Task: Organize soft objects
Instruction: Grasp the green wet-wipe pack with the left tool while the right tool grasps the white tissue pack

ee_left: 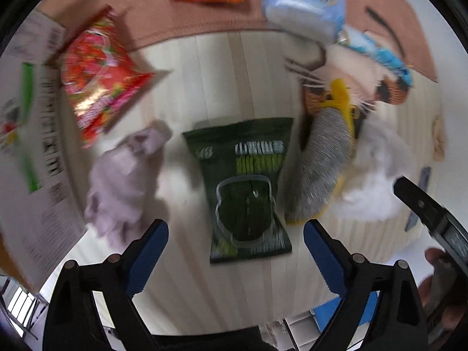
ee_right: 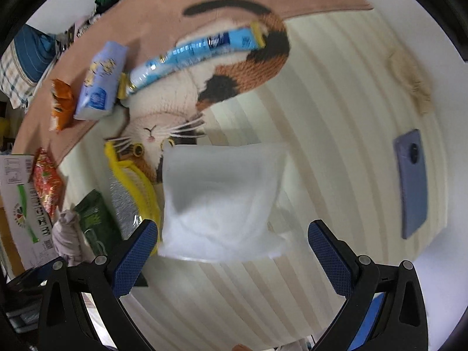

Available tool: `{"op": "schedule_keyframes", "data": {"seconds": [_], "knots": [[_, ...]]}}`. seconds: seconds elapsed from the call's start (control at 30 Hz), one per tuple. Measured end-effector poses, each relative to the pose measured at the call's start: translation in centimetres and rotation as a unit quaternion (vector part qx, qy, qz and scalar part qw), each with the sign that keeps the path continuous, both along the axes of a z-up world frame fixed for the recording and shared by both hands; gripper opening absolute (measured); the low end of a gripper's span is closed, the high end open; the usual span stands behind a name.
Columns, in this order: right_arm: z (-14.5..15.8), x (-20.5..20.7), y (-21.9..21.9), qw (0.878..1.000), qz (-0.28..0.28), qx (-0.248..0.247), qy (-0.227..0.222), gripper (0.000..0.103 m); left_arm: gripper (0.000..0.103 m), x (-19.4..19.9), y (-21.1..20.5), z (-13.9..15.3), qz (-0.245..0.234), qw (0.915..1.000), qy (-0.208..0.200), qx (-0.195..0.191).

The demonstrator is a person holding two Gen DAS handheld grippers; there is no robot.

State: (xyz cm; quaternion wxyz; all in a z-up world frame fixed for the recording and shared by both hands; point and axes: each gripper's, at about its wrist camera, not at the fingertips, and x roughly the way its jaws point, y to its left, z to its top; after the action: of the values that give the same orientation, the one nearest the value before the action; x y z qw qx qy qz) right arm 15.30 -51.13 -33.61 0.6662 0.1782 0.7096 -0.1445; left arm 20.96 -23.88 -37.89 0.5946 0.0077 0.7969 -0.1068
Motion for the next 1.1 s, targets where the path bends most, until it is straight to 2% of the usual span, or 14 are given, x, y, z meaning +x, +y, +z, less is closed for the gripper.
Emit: {"op": "schedule_keyframes", "data": {"seconds": [0.17, 0.23, 0.3, 0.33, 0.4, 0.43, 0.47, 0.57, 0.6, 0.67, 0.8, 0.87, 1.0, 1.1], "knots": [[-2.0, 0.5, 0.2, 1.000, 0.004, 0.013, 0.015, 0.103, 0.094, 0.0, -1.3, -2.6, 0.000, 0.9998, 0.009, 0.015], [-2.6, 0.7, 0.1, 1.000, 0.005, 0.019, 0.018, 0.103, 0.090, -0.1, -1.7, -3.2, -0.002, 0.9997, 0.008, 0.021], [-3.2, 0.8, 0.2, 0.999, 0.006, 0.022, 0.023, 0.103, 0.064, -0.6, -2.1, -3.8, -0.008, 0.9995, 0.009, 0.030], [-3.5, 1.0, 0.3, 0.999, 0.006, 0.025, 0.026, 0.103, 0.063, -0.7, -2.3, -4.0, -0.012, 0.9993, 0.008, 0.033], [-4.4, 1.0, 0.6, 0.999, 0.005, 0.029, 0.038, 0.103, 0.045, -1.3, -3.1, -3.6, -0.028, 0.9986, -0.014, 0.044], [-4.9, 1.1, 0.8, 0.999, 0.005, 0.031, 0.043, 0.101, 0.043, -1.6, -3.4, -3.5, -0.032, 0.9983, -0.017, 0.045], [-5.4, 1.0, 1.1, 0.998, 0.006, 0.034, 0.049, 0.089, 0.038, -1.9, -3.6, -3.1, -0.034, 0.9981, -0.019, 0.047], [-5.4, 0.3, 1.6, 0.998, 0.001, 0.033, 0.050, 0.073, 0.033, -3.0, -3.4, -0.6, -0.045, 0.9962, -0.046, 0.059], [-4.9, 0.0, 1.6, 0.998, -0.004, 0.033, 0.044, 0.069, 0.033, -3.5, -3.3, 0.6, -0.051, 0.9951, -0.061, 0.060], [-3.2, -0.9, 1.9, 0.999, -0.008, 0.029, 0.034, 0.068, 0.033, -4.6, -2.7, 3.3, -0.052, 0.9936, -0.084, 0.054], [2.0, -2.9, 4.9, 0.999, 0.020, 0.035, -0.009, 0.067, 0.033, -7.0, 0.4, 9.8, -0.033, 0.9918, -0.122, 0.014], [5.0, -3.4, 7.9, 0.997, 0.044, 0.047, -0.035, 0.067, 0.033, -7.9, 3.3, 13.3, -0.019, 0.9890, -0.147, 0.000], [11.5, -2.6, 15.1, 0.988, 0.103, 0.080, -0.082, 0.067, 0.033, -6.5, 11.0, 19.2, 0.017, 0.9825, -0.185, -0.016], [15.2, -0.7, 22.4, 0.977, 0.140, 0.118, -0.108, 0.067, 0.033, -2.6, 18.0, 20.5, 0.044, 0.9805, -0.191, -0.010]]}}
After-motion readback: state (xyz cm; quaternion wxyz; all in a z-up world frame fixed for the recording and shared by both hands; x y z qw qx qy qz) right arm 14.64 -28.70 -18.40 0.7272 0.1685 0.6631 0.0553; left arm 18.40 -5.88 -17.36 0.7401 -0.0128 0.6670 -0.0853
